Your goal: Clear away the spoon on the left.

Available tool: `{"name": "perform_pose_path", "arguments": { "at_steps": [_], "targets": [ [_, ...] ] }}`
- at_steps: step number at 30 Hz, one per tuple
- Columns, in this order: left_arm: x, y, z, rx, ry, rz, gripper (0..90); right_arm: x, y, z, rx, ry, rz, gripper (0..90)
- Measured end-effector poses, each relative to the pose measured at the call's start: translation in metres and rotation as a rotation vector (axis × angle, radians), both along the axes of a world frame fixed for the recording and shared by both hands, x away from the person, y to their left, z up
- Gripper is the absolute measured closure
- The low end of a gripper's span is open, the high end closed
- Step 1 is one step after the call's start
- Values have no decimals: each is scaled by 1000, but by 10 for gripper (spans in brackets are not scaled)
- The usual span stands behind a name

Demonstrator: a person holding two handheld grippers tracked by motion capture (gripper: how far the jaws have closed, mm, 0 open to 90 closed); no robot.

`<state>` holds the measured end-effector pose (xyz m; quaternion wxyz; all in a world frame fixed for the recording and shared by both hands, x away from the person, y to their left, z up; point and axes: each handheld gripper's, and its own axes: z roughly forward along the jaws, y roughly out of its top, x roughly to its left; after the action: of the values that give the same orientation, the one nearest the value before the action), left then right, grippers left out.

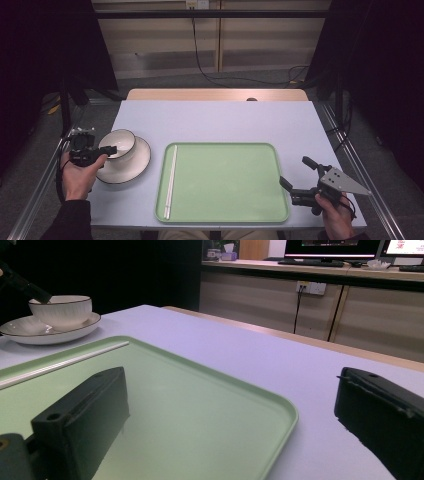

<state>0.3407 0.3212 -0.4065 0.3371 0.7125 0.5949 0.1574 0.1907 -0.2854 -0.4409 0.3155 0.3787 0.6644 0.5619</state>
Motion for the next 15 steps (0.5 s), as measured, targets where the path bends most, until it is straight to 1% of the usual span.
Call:
{"name": "perform_pose_path", "arguments": {
  "at_steps": [3, 4, 5, 6, 7, 8, 9, 10, 11, 13, 14, 15],
  "targets": [
    [-1, 0, 2, -2, -6, -2, 739, 0, 0, 0, 1, 2, 1, 6],
    [-1, -2, 2, -15, -18, 12, 745, 0, 0, 0, 4, 1, -3, 5],
    [-2, -1, 4, 5, -23, 1, 757, 0, 0, 0, 0, 2, 1, 5],
    [-3, -1, 5, -9, -48, 16, 847, 0, 0, 0, 2, 2, -1, 5],
    [-3, -1, 6, -18, -41, 6, 846, 0, 0, 0, 3, 2, -1, 5],
    [-3, -1, 6, -4, -25, -20, 850, 0, 0, 0, 0, 2, 0, 5],
    [-3, -3, 4, 25, -29, -17, 850, 0, 0, 0, 2, 4, 0, 5],
    [-3, -4, 4, 24, -28, -3, 849, 0, 0, 0, 2, 4, 1, 5],
    [-2, -3, 4, 9, -19, -7, 851, 0, 0, 0, -2, 5, 1, 5],
    [-2, -4, 4, 27, -28, -10, 852, 0, 0, 0, 3, 4, 0, 5],
    [-2, -4, 4, 28, -28, -10, 852, 0, 0, 0, 2, 4, 0, 4],
    [-2, -4, 3, 19, -34, -5, 852, 0, 0, 0, 2, 5, 3, 4]
  ]
}}
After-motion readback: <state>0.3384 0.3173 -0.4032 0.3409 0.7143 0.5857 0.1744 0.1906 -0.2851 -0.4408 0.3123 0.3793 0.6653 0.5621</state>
